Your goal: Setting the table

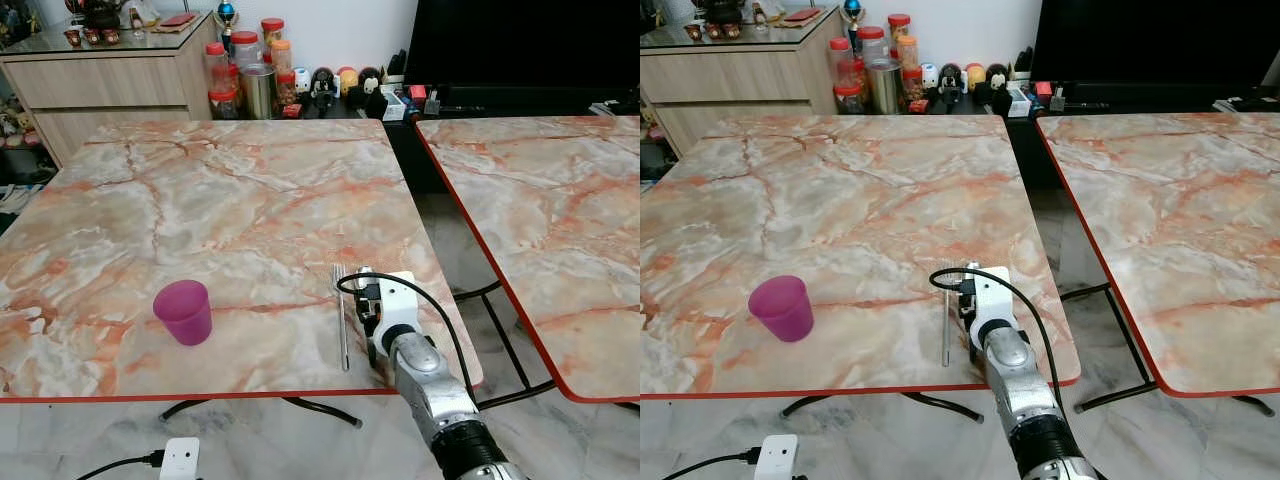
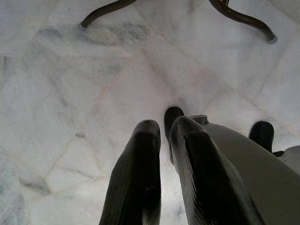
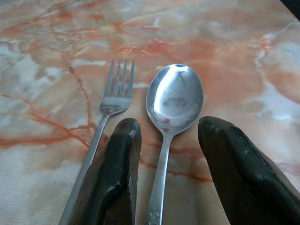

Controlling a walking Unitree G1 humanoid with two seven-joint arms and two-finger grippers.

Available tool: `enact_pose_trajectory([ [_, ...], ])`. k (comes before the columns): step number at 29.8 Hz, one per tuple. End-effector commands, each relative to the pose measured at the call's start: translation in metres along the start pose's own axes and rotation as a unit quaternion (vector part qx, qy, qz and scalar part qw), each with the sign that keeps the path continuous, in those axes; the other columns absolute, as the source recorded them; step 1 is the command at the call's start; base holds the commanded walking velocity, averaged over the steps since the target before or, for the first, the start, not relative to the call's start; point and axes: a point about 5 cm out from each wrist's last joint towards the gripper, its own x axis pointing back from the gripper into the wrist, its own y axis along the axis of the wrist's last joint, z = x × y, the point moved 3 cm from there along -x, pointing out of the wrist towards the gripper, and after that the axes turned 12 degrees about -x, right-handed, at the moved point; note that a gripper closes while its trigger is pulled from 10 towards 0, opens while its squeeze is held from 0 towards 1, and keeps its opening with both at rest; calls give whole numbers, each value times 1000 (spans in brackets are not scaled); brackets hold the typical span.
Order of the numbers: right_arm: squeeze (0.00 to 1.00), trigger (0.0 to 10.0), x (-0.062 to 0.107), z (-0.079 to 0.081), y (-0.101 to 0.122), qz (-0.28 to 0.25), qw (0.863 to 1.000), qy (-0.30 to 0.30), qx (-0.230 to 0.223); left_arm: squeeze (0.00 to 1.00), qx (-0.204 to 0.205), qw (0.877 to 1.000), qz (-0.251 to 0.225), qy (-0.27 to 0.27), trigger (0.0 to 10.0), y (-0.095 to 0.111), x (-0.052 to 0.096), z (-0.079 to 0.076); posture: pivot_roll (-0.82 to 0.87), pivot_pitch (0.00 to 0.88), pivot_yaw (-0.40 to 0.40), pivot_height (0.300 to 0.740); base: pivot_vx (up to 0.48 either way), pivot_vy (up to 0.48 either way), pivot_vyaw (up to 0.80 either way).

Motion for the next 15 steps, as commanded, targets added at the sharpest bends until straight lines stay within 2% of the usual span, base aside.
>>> enact_pose_trajectory([
  [1, 0, 10000, 0, 2, 1, 5, 1000, 4, 7, 0, 11, 1000, 10, -1, 10000, -5, 1, -2, 14, 0, -34, 714, 0, 0, 0],
  [10, 0, 10000, 0, -5, -15, 52, 998, -19, 26, 0, 10, 1000, 13, -8, 10000, -6, 1, -6, 12, 0, -35, 714, 0, 0, 0],
  [15, 0, 10000, 1, -9, -17, 61, 997, -27, 28, 0, 11, 1000, 13, -11, 10000, -6, 1, -7, 11, 0, -37, 714, 0, 0, 0],
])
